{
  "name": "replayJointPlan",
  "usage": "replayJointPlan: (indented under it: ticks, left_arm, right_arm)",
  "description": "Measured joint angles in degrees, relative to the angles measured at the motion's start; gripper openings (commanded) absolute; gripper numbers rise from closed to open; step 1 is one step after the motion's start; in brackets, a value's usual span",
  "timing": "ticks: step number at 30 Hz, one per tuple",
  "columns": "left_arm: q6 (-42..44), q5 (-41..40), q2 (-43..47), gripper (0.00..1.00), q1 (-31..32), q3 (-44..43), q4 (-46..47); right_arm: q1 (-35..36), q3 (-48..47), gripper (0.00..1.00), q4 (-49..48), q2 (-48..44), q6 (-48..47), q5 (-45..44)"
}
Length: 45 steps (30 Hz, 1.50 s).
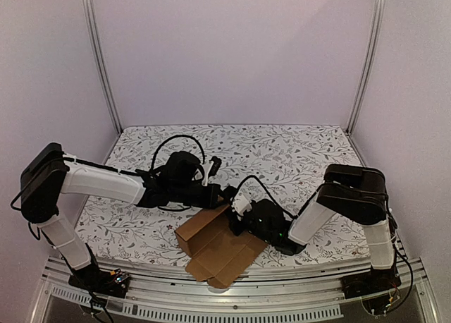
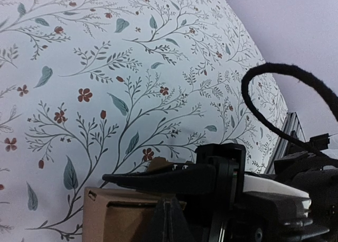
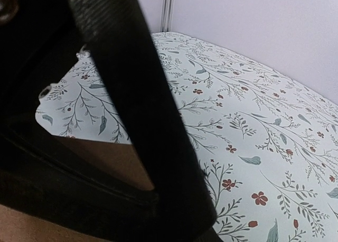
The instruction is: Fold the paper box
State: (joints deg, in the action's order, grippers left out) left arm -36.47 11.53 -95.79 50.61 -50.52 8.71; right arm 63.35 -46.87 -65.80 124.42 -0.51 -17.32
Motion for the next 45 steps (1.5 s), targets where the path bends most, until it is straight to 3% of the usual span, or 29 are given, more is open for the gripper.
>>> replayJointPlan:
  ticks: [5,9,17,21,28,32,35,40,41,45]
  left_arm:
    - [0.0,0.0,0.0,0.0,0.0,0.0,0.0]
    - [0.0,-0.1,0.0,0.0,0.0,0.0,0.0]
    - [0.0,-0.2,0.0,0.0,0.0,0.0,0.0]
    - [0.0,-0.2,0.0,0.0,0.0,0.0,0.0]
    - [0.0,-0.2,0.0,0.0,0.0,0.0,-0.1]
    - [0.0,-0.2,0.0,0.0,0.0,0.0,-0.1]
    - [0.0,-0.2,0.0,0.0,0.0,0.0,-0.1]
    - [0.0,-0.2,0.0,0.0,0.0,0.0,0.0]
    - [0.0,-0.2,0.0,0.0,0.0,0.0,0.0]
    - [0.0,-0.3,0.0,0.0,0.0,0.0,-0.1]
  right_arm:
    - [0.0,-0.1,0.18,1.6,0.7,0.0,-0.1]
    - [0.0,-0.5,0.0,2.2,1.0,0.2,0.2]
    - [0.0,-0.7,0.0,2.1,1.0,1.6,0.4]
    - [0.0,-0.7,0.17,2.1,1.0,1.8,0.4]
    - [0.0,-0.7,0.18,2.1,1.0,0.7,-0.1]
    - [0.0,-0.7,0.16,2.1,0.8,0.4,-0.2]
    - [0.0,-0.7,0.0,2.1,0.7,0.2,0.0]
    - [0.0,-0.7,0.0,2.1,0.6,1.1,0.3]
    - [0.0,-0.7,0.01,2.1,0.6,1.2,0.3]
    - [0.0,-0.7,0.24,2.1,0.6,1.2,0.3]
